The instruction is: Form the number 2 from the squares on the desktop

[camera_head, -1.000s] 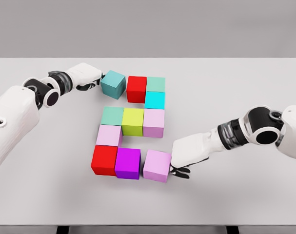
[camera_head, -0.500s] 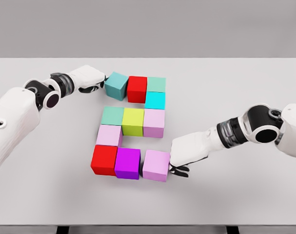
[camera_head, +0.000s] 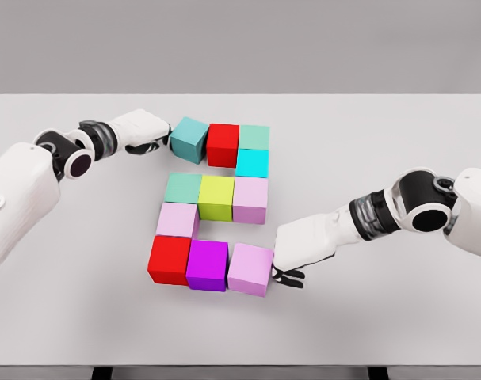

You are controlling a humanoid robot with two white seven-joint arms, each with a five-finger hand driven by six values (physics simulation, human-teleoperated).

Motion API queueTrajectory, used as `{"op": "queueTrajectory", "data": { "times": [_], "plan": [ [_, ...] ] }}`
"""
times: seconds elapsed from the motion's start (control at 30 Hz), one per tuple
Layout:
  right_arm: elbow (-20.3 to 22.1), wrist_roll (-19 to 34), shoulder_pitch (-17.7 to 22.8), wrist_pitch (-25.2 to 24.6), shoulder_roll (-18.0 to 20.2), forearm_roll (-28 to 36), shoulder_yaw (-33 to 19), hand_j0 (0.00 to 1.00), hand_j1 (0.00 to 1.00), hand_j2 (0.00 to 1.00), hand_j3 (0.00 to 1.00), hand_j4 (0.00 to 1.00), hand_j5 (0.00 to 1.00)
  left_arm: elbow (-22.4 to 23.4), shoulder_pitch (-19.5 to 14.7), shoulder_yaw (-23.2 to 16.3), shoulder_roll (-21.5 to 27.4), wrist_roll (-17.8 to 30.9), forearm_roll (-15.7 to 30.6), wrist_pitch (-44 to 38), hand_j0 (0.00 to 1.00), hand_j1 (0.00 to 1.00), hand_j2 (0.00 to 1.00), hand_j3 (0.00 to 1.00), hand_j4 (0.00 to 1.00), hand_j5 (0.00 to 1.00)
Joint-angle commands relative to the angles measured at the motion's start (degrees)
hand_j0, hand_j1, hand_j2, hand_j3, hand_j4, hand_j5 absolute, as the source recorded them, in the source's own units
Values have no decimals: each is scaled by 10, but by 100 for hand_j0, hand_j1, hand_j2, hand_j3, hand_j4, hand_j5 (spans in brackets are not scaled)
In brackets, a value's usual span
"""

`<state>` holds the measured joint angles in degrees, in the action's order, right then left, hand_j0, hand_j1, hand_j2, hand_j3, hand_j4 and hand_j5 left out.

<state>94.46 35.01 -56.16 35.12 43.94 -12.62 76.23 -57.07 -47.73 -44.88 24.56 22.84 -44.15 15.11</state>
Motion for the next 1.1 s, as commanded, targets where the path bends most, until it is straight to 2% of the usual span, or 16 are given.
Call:
{"op": "queueTrajectory", "data": {
  "times": [0.0, 0.33, 0.6, 0.8, 1.07],
  "plan": [
    [-1, 0, 0, -1, 0, 3, 0, 14, 14, 14, 14, 14, 14, -15, 0, 1, 12, 4, 11, 0, 51, 51, 51, 51, 51, 51],
    [-12, 0, 0, -1, 2, -1, 1, 14, 14, 14, 14, 14, 14, -45, 4, 1, 37, 12, 35, -1, 51, 51, 51, 51, 51, 51],
    [-43, 0, 1, -1, 2, -1, 1, 14, 14, 14, 14, 14, 14, -49, 8, 0, 37, 19, 35, 2, 51, 51, 51, 51, 51, 51],
    [-43, 0, 1, -1, 0, -1, 1, 14, 14, 14, 14, 14, 14, -66, 15, 0, 44, 19, 39, 3, 52, 52, 52, 52, 52, 52],
    [-42, 0, 0, -1, -2, -1, 1, 14, 14, 14, 14, 14, 14, -67, 16, 0, 44, 19, 39, 18, 52, 52, 52, 52, 52, 52]
  ]
}}
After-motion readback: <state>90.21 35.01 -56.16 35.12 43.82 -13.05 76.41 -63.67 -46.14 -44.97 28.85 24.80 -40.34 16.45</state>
